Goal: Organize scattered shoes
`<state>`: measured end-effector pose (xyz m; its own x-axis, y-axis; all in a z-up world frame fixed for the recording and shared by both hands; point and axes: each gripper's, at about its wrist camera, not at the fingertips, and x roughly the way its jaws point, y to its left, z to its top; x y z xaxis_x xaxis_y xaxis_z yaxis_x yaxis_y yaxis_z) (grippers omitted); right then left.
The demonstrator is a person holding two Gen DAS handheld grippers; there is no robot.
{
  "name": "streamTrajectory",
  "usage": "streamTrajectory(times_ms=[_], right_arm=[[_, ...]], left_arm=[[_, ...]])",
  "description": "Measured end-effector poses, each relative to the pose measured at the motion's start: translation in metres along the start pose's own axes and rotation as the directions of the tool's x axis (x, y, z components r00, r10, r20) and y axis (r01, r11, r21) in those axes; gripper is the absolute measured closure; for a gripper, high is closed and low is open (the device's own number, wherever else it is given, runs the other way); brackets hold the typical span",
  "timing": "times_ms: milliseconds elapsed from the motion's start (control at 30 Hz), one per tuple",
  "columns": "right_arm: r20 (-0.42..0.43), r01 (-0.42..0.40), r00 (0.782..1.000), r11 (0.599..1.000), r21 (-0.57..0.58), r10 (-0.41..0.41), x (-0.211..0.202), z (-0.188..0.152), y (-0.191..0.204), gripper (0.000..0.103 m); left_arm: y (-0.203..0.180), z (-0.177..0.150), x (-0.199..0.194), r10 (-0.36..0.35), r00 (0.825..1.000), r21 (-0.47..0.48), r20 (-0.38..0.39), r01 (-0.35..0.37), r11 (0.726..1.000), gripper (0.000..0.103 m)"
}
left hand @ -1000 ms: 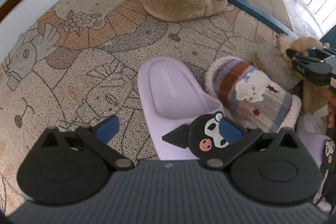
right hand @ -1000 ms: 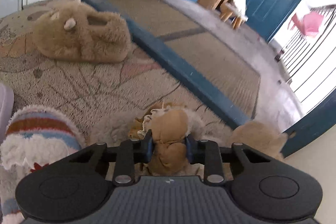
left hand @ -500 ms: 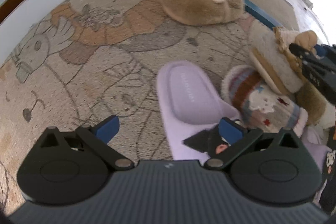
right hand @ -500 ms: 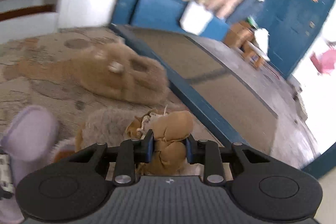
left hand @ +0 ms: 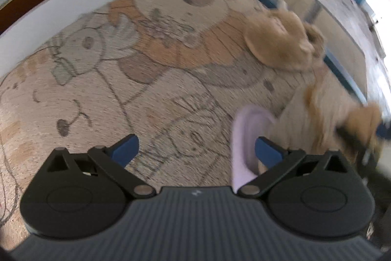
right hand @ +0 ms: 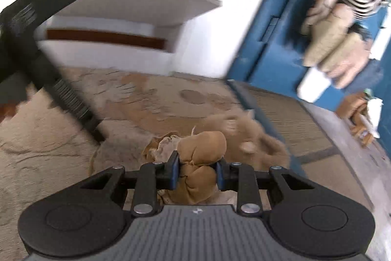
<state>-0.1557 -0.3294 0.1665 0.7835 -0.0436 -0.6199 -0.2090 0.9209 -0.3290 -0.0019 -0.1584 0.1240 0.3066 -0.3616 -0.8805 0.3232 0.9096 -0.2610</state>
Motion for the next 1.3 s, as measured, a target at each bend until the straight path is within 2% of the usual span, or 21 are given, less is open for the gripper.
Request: streamTrajectory(times_ms=[133, 200, 467, 733, 933, 1033, 1200, 1300], right_arm=[[0.011, -0.049, 0.999, 0.999, 0.021, 0.049, -0.004, 0.006, 0.006, 0.07], [0.011, -0.04, 0.999, 0.998, 0.047, 0.04, -0.004, 0.004, 0.007, 0.068], [0.005, -0.006, 1.0, 0.988, 0.153, 0.005, -0.006, -0.005, 0.009, 0.045], [-0.004, 0.028, 1.0, 0.966, 0.257, -0.028, -0.007, -0.014, 0.011, 0.04], [-0.013, 0.054, 0.999, 0.941, 0.333, -0.053, -0.007, -0.021, 0.013, 0.038], [-0.018, 0.067, 0.998, 0.926, 0.37, -0.065, -0.008, -0.025, 0.014, 0.037], [-0.027, 0.082, 0.997, 0.903, 0.422, -0.078, -0.007, -0.03, 0.016, 0.035], [-0.031, 0.088, 0.996, 0.9, 0.428, -0.083, -0.004, -0.03, 0.019, 0.035]], left_arm=[[0.005, 0.005, 0.002, -0.016, 1.0, -0.022, -0.01, 0.016, 1.0, 0.0], [0.001, 0.005, 0.002, -0.032, 0.999, -0.014, -0.012, 0.032, 0.999, 0.0], [-0.021, 0.014, 0.01, -0.049, 0.999, 0.03, -0.007, 0.049, 0.998, 0.0], [-0.038, 0.025, 0.013, -0.052, 0.998, 0.107, 0.035, 0.048, 0.993, 0.0], [-0.053, 0.018, 0.003, -0.138, 0.987, 0.184, 0.078, 0.122, 0.975, 0.0], [-0.051, 0.019, 0.0, -0.165, 0.983, 0.168, 0.084, 0.149, 0.974, 0.0], [-0.039, 0.025, -0.005, -0.222, 0.97, 0.076, 0.102, 0.215, 0.974, 0.0], [-0.052, 0.021, -0.005, -0.251, 0.964, 0.13, 0.086, 0.239, 0.962, 0.0]])
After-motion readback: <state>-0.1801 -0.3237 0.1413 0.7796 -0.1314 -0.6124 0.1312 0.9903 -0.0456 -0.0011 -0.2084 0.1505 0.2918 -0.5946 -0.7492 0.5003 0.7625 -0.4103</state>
